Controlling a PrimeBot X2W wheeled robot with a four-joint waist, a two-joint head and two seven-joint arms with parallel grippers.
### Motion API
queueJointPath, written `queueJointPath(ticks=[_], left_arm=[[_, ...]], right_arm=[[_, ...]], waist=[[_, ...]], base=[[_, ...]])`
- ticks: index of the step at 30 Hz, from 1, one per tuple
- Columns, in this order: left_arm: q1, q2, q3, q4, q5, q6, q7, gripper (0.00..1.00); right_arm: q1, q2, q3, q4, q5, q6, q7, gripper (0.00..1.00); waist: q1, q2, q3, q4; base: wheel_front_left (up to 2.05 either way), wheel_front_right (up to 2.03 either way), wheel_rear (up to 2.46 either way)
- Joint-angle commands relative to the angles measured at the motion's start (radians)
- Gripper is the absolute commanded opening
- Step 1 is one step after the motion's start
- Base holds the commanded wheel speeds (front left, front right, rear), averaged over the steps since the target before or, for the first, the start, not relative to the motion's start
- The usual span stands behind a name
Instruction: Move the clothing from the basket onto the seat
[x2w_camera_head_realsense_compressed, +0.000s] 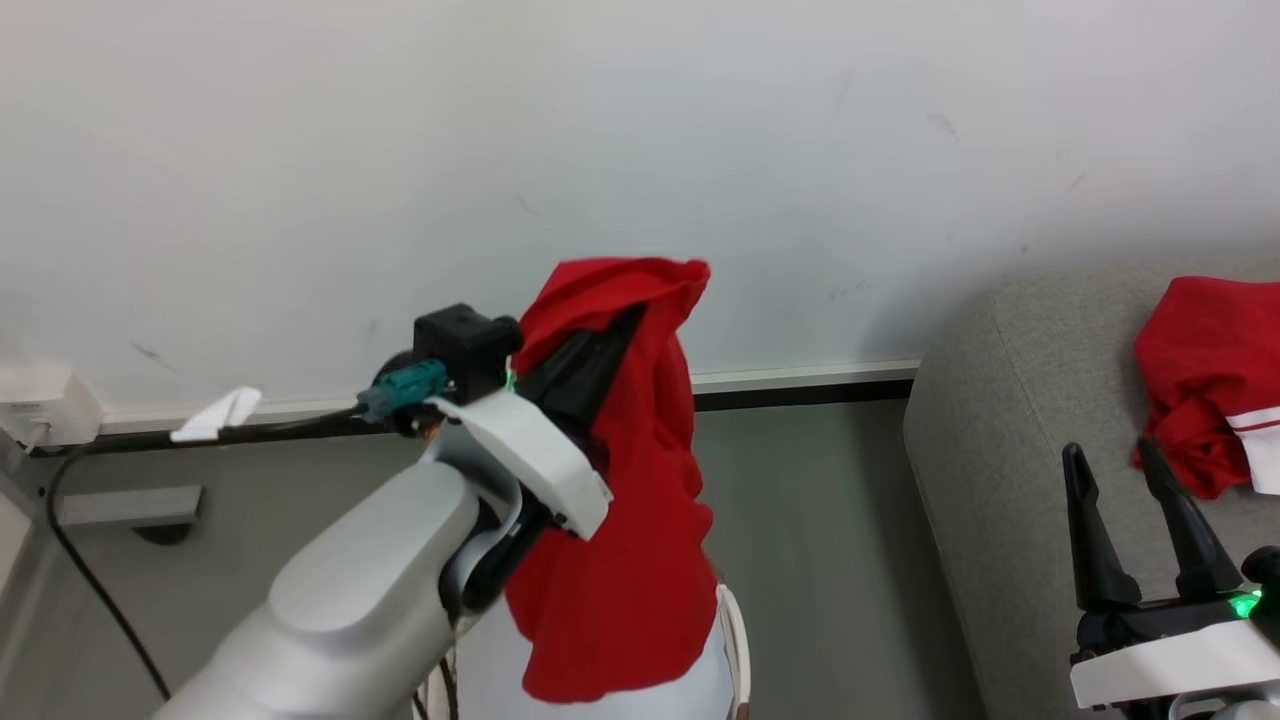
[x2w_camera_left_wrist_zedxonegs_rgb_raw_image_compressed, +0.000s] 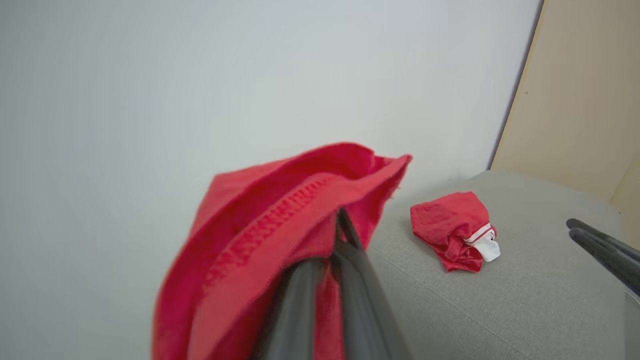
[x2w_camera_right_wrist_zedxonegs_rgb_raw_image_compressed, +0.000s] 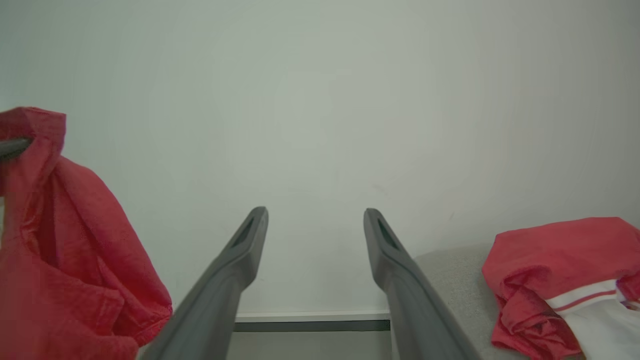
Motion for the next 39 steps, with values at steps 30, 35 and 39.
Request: queueJointPath(ticks=[30, 35, 39], left_arm=[[-0.056, -0.023, -0.044, -0.040, 0.019, 0.007, 0.056, 0.00], [-0.053, -0.055, -0.067, -0.022, 0.024, -0.009, 0.046, 0.00], [-0.046, -0.087, -0.089, -0.009, 0.024, -0.023, 0.043, 0.00]], right_arm=[[-0.171, 0.018, 0.467, 0.092, 0.062, -0.002, 0.001, 1.00], [-0.258, 0.024, 0.561, 0.169, 0.097, -0.002, 0.001, 1.00], [-0.320, 0.037, 0.631, 0.245, 0.140, -0.002, 0.001, 1.00]], waist=[[0.0001, -0.0001, 0.012, 0.062], [0.0001, -0.0001, 0.011, 0.094], [0.0001, -0.0001, 0.008, 0.124]], base=[[0.00, 0.00, 0.00], [0.00, 0.00, 0.00], [0.00, 0.00, 0.00]])
